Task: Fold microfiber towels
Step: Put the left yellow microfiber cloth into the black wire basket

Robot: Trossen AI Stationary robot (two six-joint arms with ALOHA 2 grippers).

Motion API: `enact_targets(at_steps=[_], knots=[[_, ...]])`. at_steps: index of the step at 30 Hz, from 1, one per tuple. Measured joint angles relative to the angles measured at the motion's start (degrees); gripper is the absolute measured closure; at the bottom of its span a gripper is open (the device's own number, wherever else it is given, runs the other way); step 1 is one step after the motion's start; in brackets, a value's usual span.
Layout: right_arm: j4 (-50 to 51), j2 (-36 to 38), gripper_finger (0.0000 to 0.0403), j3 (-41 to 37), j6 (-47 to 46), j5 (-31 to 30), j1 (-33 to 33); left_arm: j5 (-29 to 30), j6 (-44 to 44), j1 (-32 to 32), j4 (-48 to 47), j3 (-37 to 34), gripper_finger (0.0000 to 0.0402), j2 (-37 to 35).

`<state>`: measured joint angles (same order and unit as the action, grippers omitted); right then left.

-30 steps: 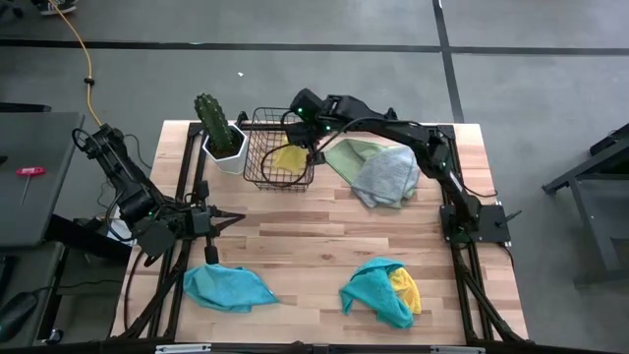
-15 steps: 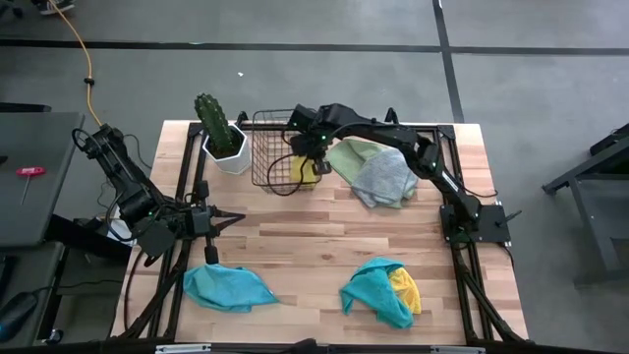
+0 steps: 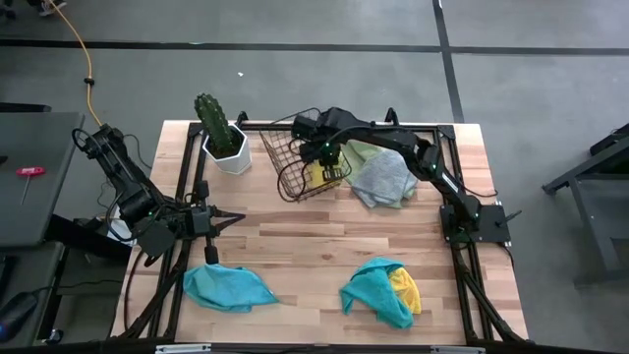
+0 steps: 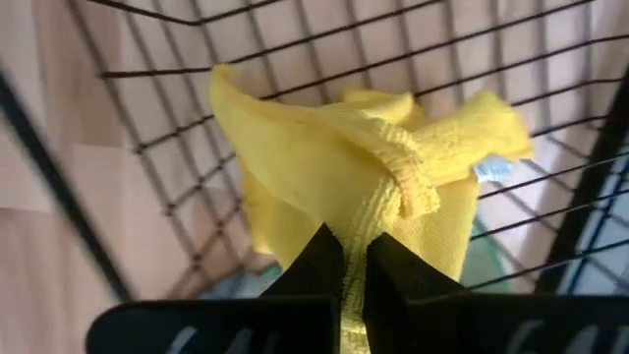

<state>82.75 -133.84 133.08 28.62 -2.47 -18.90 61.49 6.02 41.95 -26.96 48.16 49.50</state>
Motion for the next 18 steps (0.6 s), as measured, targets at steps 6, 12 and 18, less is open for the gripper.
enact_targets(at_steps=[6,12,18], knots=[[1.3,0.0,0.0403,0.0,-3.7,4.3,2.8,-1.0,0.5,0.0,-0.1,0.0,0.0401,0.0],[-3.6,0.0,0.0403,0.0,-5.9,11.2,6.2,-1.1,0.9,0.2,-0.1,0.0,0.0401,0.0],[-10.6,0.1,0.0403,0.0,-6.9,17.8,8.5,-1.1,1.1,0.2,-0.2,0.0,0.0402,0.0]])
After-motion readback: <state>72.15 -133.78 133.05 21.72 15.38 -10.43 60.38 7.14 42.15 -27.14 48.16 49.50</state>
